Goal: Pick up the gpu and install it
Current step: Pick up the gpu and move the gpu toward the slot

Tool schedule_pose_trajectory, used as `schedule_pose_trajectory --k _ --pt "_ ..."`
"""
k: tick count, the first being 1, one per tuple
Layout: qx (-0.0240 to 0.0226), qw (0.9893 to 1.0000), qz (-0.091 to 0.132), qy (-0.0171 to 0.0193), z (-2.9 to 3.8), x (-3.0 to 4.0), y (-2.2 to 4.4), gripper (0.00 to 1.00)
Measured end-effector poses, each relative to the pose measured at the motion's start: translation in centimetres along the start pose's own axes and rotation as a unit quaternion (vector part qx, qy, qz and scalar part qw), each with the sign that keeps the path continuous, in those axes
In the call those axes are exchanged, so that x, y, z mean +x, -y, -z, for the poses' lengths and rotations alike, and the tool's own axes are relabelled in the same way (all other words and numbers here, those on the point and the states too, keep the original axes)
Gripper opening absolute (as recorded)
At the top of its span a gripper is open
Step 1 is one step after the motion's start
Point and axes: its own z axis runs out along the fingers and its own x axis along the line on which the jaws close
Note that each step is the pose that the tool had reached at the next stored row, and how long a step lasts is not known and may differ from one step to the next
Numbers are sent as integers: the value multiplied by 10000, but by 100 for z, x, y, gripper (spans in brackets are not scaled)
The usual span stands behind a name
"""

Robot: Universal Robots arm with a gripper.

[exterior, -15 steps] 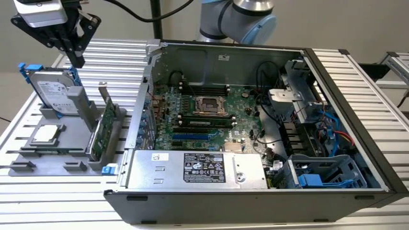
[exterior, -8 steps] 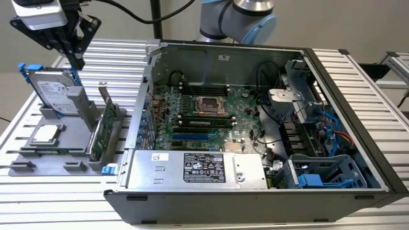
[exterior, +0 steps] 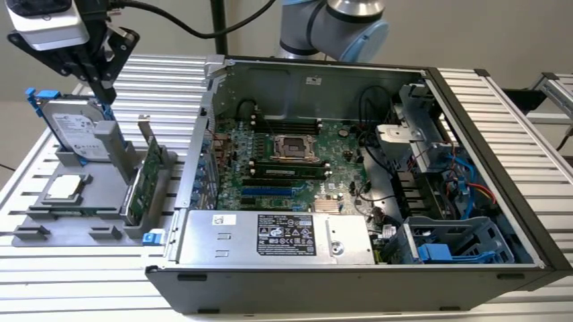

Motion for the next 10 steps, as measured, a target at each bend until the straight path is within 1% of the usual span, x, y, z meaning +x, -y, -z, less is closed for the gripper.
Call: schedule_pose_trajectory --k 10 --pt "0 10000 0 0 10 -15 203 0"
